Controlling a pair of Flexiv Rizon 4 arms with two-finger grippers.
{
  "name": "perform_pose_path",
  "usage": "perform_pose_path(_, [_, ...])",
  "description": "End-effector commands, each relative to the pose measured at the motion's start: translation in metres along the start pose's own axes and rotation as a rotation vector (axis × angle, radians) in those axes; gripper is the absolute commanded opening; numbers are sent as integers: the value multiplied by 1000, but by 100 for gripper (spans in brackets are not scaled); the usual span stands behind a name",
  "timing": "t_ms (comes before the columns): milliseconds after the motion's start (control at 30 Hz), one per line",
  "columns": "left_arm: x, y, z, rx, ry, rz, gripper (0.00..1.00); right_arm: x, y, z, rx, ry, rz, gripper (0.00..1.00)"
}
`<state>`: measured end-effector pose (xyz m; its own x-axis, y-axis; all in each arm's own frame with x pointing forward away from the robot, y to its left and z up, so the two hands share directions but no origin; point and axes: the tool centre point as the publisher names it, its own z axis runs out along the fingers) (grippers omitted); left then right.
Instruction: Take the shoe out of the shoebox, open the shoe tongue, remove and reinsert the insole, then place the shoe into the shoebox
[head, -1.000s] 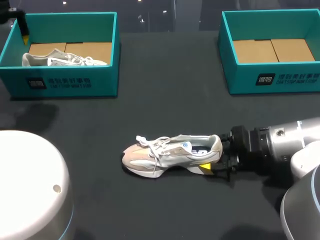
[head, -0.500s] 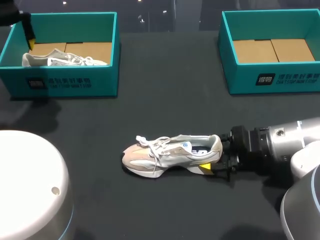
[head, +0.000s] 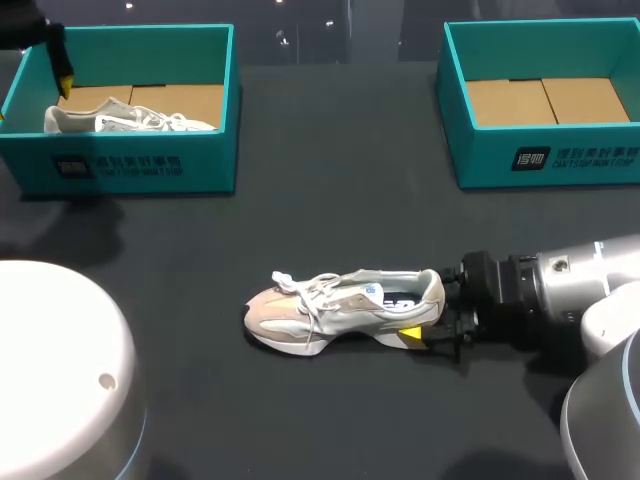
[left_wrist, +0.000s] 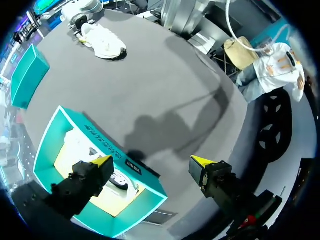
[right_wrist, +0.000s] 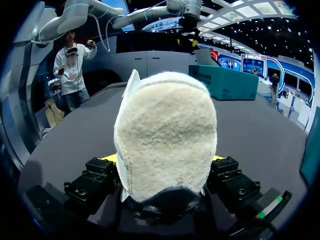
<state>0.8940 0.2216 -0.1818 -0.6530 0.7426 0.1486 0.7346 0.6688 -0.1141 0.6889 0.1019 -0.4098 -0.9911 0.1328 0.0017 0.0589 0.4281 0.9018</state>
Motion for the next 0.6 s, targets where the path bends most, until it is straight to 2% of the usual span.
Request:
perform_pose_path(33, [11, -43, 18, -77, -41, -143, 100, -1, -3, 2, 6, 1, 0, 0])
perform_pose_path(167, [8, -69, 27, -13, -30, -352, 100, -1, -3, 2, 6, 1, 0, 0])
perform_pose_path(233, [6, -81, 30, 56, 3, -416, 100, -1, -3, 2, 6, 1, 0, 0])
perform_pose_path(300, [3, -95, 33, 74, -11, -467, 100, -1, -3, 2, 6, 1, 0, 0])
perform_pose_path(433, [-6, -126, 40, 133, 15, -496, 100, -1, -3, 2, 6, 1, 0, 0])
perform_pose_path(600, [-16, -164, 45, 155, 22, -504, 100, -1, -3, 2, 6, 1, 0, 0])
